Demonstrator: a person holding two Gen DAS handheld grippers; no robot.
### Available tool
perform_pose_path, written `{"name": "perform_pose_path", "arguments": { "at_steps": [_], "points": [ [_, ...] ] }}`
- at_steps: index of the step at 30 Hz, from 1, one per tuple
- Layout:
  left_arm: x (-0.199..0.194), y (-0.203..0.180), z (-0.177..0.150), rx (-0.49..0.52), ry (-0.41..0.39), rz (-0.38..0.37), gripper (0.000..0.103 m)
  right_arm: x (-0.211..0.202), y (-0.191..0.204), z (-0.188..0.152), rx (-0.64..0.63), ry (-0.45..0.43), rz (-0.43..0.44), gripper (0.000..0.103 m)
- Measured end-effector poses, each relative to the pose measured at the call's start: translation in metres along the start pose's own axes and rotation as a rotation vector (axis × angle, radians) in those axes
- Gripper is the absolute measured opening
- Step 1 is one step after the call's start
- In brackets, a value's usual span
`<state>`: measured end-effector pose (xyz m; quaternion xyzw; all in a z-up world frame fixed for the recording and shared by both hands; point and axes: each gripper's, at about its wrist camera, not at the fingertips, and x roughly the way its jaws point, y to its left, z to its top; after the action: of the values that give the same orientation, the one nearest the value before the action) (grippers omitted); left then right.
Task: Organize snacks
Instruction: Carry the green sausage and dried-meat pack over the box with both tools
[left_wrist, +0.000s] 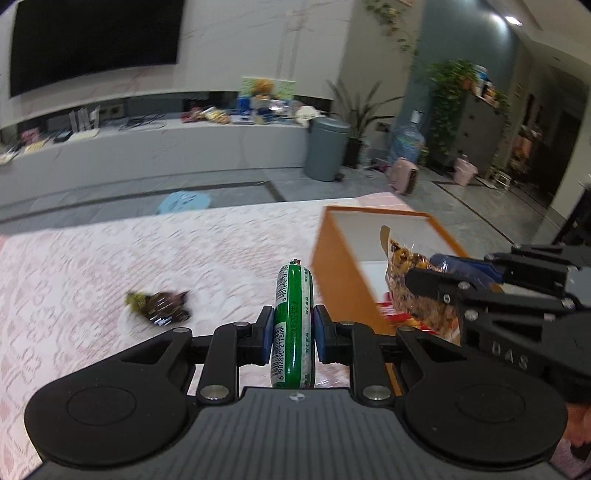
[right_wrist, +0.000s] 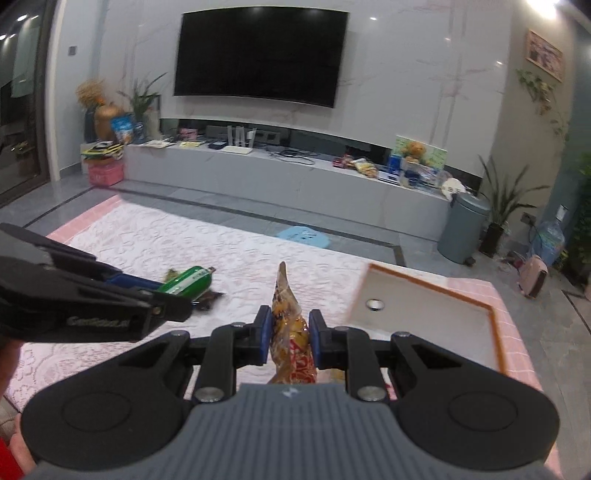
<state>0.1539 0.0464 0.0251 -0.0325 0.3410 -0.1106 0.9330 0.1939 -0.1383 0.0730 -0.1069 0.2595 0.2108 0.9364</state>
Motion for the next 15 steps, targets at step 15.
{"name": "perform_pose_path", "arguments": {
  "at_steps": [15],
  "points": [
    [0.086,-0.099,0.026,0.230,0.090,-0.135,0.024,0.010,-0.129,-0.025,0.079,0.115,-0.112,0.019]
  ]
}}
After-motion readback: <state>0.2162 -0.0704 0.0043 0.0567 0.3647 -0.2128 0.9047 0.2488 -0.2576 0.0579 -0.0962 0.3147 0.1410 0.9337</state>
